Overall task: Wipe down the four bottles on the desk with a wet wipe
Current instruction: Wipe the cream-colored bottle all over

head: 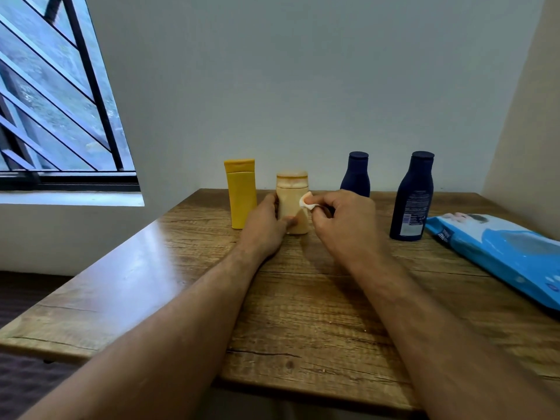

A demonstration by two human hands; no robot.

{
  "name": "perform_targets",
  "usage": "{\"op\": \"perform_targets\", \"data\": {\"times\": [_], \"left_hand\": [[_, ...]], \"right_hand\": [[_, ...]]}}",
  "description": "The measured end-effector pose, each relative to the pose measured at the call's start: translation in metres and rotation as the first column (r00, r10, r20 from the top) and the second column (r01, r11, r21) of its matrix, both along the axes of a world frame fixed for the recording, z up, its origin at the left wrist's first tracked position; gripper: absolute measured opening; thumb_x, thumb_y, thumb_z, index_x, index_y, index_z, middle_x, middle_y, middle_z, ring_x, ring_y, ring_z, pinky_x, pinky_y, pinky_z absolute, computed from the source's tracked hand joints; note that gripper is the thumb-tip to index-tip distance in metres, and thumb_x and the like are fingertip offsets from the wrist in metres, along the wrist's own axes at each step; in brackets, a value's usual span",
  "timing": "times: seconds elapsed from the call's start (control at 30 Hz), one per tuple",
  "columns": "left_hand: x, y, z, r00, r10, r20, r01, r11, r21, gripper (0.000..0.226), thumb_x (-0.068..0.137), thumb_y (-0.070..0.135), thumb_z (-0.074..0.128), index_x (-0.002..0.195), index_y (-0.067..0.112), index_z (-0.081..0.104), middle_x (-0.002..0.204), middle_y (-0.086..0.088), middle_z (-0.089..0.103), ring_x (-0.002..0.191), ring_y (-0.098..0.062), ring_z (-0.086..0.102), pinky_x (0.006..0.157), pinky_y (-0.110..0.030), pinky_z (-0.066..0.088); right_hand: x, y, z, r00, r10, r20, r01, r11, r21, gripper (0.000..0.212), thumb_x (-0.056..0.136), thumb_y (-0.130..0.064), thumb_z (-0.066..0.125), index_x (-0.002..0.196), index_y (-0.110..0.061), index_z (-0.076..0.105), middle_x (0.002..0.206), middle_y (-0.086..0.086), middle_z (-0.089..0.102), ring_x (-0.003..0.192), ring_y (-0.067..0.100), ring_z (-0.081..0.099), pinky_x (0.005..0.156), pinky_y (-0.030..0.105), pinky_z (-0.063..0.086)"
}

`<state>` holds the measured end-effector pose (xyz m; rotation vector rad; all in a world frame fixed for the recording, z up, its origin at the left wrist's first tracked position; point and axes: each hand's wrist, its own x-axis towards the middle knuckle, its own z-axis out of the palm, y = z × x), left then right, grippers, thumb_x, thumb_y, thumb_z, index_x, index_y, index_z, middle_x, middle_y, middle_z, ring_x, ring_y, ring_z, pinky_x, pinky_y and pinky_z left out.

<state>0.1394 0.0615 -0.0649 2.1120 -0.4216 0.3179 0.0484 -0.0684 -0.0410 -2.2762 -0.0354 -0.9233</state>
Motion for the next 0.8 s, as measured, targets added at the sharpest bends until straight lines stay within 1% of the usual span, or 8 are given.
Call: {"op": "perform_targets", "data": {"times": [0.2, 0.27, 0.37, 0.47, 0.57, 0.63, 0.7, 0.8], "left_hand": [[0.009, -0.004, 0.0, 0.999, 0.051, -0.016, -0.05, 0.995, 0.09, 0.052, 0.093, 0.019, 0.072, 0.14, 0.012, 0.052, 0.133, -0.007, 0.065, 0.122, -0.026, 0.06, 0.106, -0.042, 0.047], [0.009, -0.004, -0.002, 0.997, 0.071, -0.022, -0.067, 0.991, 0.118, 0.056, 0.09, 0.019, 0.074, 0.141, 0.012, 0.051, 0.133, -0.008, 0.065, 0.122, -0.027, 0.06, 0.106, -0.043, 0.048], [0.004, -0.004, -0.003, 0.994, 0.11, -0.02, -0.105, 0.982, 0.159, 0.07, 0.086, 0.02, 0.079, 0.146, 0.011, 0.044, 0.137, -0.008, 0.063, 0.124, -0.028, 0.06, 0.106, -0.043, 0.049], [-0.002, -0.004, -0.002, 0.986, 0.16, -0.04, -0.151, 0.974, 0.171, 0.077, 0.087, 0.021, 0.079, 0.15, 0.008, 0.037, 0.141, -0.009, 0.061, 0.127, -0.028, 0.059, 0.107, -0.04, 0.048], [-0.013, -0.001, 0.0, 0.978, 0.206, -0.025, -0.195, 0.955, 0.224, 0.072, 0.089, 0.022, 0.077, 0.149, 0.004, 0.04, 0.146, -0.007, 0.055, 0.129, -0.026, 0.056, 0.106, -0.034, 0.044], [-0.022, 0.0, 0.002, 0.978, 0.21, 0.004, -0.204, 0.943, 0.262, 0.063, 0.092, 0.022, 0.073, 0.145, 0.002, 0.045, 0.15, -0.008, 0.051, 0.131, -0.027, 0.054, 0.106, -0.033, 0.042], [-0.031, 0.003, 0.003, 0.979, 0.201, 0.021, -0.198, 0.936, 0.291, 0.055, 0.095, 0.022, 0.07, 0.142, 0.001, 0.049, 0.152, -0.009, 0.047, 0.132, -0.028, 0.053, 0.107, -0.034, 0.042], [-0.039, 0.009, 0.0, 0.977, 0.212, -0.002, -0.206, 0.949, 0.238, 0.056, 0.094, 0.022, 0.069, 0.142, 0.006, 0.044, 0.135, -0.009, 0.062, 0.124, -0.027, 0.06, 0.101, -0.034, 0.047]], "right_hand": [[0.004, -0.001, -0.002, 1.0, 0.015, -0.007, -0.015, 1.0, 0.001, 0.023, 0.095, -0.02, 0.06, 0.115, -0.028, 0.071, 0.116, -0.011, 0.066, 0.078, -0.009, 0.054, 0.065, 0.002, 0.039], [0.004, -0.002, -0.002, 1.0, 0.024, 0.003, -0.024, 1.0, 0.018, 0.023, 0.095, -0.02, 0.06, 0.114, -0.028, 0.072, 0.115, -0.011, 0.067, 0.081, -0.008, 0.056, 0.067, 0.002, 0.041], [0.002, -0.001, -0.001, 1.0, 0.028, 0.005, -0.028, 0.999, 0.02, 0.023, 0.095, -0.019, 0.06, 0.113, -0.028, 0.072, 0.115, -0.012, 0.067, 0.079, -0.012, 0.054, 0.065, -0.004, 0.039], [-0.001, -0.001, -0.001, 0.999, 0.046, 0.0, -0.046, 0.999, 0.014, 0.023, 0.095, -0.019, 0.06, 0.113, -0.026, 0.072, 0.118, -0.013, 0.068, 0.079, -0.018, 0.05, 0.067, -0.01, 0.033], [-0.006, -0.003, 0.0, 0.999, 0.05, -0.006, -0.05, 0.999, 0.005, 0.024, 0.096, -0.018, 0.06, 0.115, -0.026, 0.071, 0.119, -0.014, 0.068, 0.079, -0.021, 0.047, 0.066, -0.012, 0.03], [-0.008, -0.004, -0.001, 0.998, 0.047, -0.03, -0.048, 0.999, -0.002, 0.025, 0.096, -0.019, 0.059, 0.117, -0.026, 0.07, 0.12, -0.014, 0.067, 0.077, -0.018, 0.048, 0.063, -0.012, 0.029], [-0.01, -0.003, -0.002, 0.997, 0.052, -0.058, -0.053, 0.998, -0.015, 0.025, 0.097, -0.02, 0.058, 0.118, -0.028, 0.069, 0.12, -0.014, 0.067, 0.077, -0.014, 0.051, 0.06, -0.009, 0.033], [-0.009, 0.0, -0.002, 0.996, 0.07, -0.058, -0.071, 0.997, -0.028, 0.025, 0.097, -0.021, 0.058, 0.118, -0.028, 0.07, 0.118, -0.013, 0.068, 0.082, -0.006, 0.057, 0.064, -0.002, 0.037]]}}
